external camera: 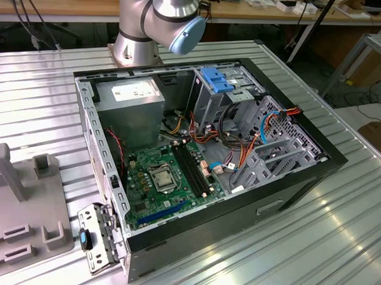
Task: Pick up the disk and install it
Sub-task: 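Pick up the disk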
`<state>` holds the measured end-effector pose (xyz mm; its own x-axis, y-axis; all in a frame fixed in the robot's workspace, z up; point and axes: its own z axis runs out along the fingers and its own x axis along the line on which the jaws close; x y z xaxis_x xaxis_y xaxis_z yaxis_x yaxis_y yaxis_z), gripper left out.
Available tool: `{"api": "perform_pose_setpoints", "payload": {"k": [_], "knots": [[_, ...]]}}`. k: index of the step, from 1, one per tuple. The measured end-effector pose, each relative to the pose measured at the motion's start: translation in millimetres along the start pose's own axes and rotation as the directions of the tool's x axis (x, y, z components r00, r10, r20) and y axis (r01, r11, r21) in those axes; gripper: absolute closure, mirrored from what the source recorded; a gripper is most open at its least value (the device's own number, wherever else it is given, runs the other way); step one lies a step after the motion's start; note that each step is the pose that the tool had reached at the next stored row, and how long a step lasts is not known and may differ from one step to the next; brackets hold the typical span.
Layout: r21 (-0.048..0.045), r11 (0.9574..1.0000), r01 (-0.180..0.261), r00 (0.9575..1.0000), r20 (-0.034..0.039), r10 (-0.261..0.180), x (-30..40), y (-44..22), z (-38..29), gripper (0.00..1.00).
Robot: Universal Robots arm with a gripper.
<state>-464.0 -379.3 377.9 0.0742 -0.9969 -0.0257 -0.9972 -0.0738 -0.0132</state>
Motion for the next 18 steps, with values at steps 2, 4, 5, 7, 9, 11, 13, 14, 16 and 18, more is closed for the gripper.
{"api": "perform_pose_setpoints", "payload": {"k": [2, 4, 5, 7, 9, 11, 13, 14, 16, 18], "knots": [[0.0004, 0.9999, -0.013, 0.9999, -0.0001, 0.013, 0.2, 0.2, 6.0, 0.45], [0.0004, 0.9997, -0.022, 0.9997, -0.0004, 0.022, 0.3, 0.3, 12.9, 0.45], [0.0005, 0.9997, -0.025, 0.9997, -0.0004, 0.025, 0.4, 0.3, 15.3, 0.45], [0.0005, 0.9996, -0.027, 0.9996, -0.0004, 0.027, 1.5, 0.4, 18.9, 0.45], [0.0006, 0.9996, -0.029, 0.9996, -0.0005, 0.029, 2.3, 0.6, 25.1, 0.45], [0.0006, 0.9996, -0.029, 0.9996, -0.0005, 0.029, 2.7, 0.6, 28.0, 0.45], [0.0004, 0.9996, -0.029, 0.9996, -0.0012, 0.029, 2.8, 0.7, 31.2, 0.45], [0.0003, 0.9996, -0.029, 0.9996, -0.0022, 0.029, 2.9, 0.7, 33.8, 0.45], [0.0001, 0.9996, -0.029, 0.9996, -0.003, 0.029, 3.0, 0.7, 37.4, 0.45], [0.0, 0.9996, -0.029, 0.9996, -0.0032, 0.029, 3.1, 0.8, 40.7, 0.45]]}}
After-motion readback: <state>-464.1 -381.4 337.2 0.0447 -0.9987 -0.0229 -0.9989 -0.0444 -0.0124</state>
